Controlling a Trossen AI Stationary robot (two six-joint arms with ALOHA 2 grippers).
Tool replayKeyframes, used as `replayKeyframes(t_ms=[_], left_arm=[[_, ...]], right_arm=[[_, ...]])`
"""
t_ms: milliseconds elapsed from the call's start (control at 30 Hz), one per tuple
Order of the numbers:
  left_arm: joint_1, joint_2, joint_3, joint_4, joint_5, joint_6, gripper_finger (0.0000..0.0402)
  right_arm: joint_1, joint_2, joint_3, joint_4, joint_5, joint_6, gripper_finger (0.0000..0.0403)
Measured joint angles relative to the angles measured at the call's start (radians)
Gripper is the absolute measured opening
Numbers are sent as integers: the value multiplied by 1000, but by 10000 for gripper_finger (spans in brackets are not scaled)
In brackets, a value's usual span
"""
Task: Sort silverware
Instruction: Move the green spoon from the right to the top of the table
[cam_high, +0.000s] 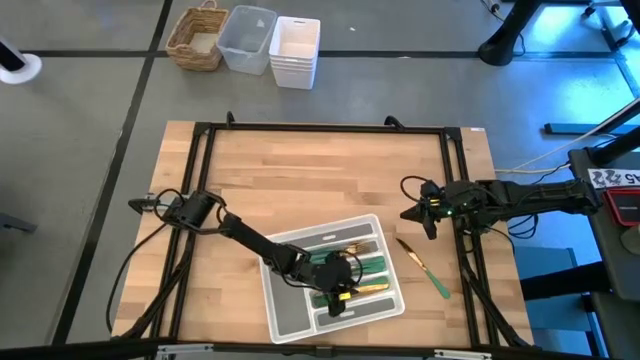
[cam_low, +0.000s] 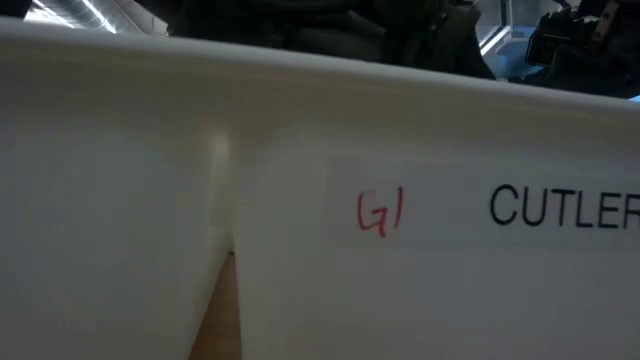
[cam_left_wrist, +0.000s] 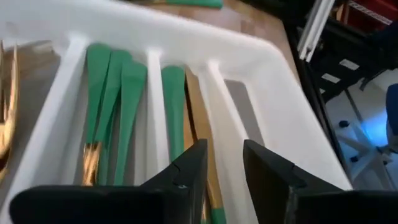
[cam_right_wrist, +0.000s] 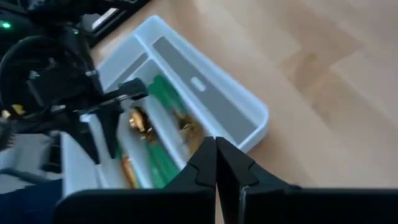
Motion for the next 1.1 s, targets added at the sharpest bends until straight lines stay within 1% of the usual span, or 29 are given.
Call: replayKeyframes(t_ms=[100, 200, 367, 467, 600, 700, 800, 933, 1100], left_arm=[[27, -41, -1, -2, 9, 43, 97], [70, -96, 2, -28, 57, 76, 98], [150, -174, 0, -176, 159, 130, 98], [201, -228, 1, -275, 186, 194, 98], [280, -262, 1, -420, 229, 300, 98], [346, -290, 1, -488, 278, 361, 98], [413, -298, -1, -530, 332, 385, 98], [489, -297, -5, -554, 389, 391, 98], [549, -297, -5, -594, 412, 410, 98]], right_arm=[[0, 7, 0, -14, -16, 73, 1], [0, 18, 0, -46, -30, 132, 1], [0, 48, -1, -104, -85, 219, 1], [0, 67, -1, -136, -119, 263, 1], [1, 110, -1, -209, -126, 328, 1], [23, 177, -1, -254, -125, 378, 1], [74, 254, -1, -258, -127, 422, 1], [158, 363, -1, -200, -108, 490, 1], [263, 508, -1, -130, -106, 588, 1]])
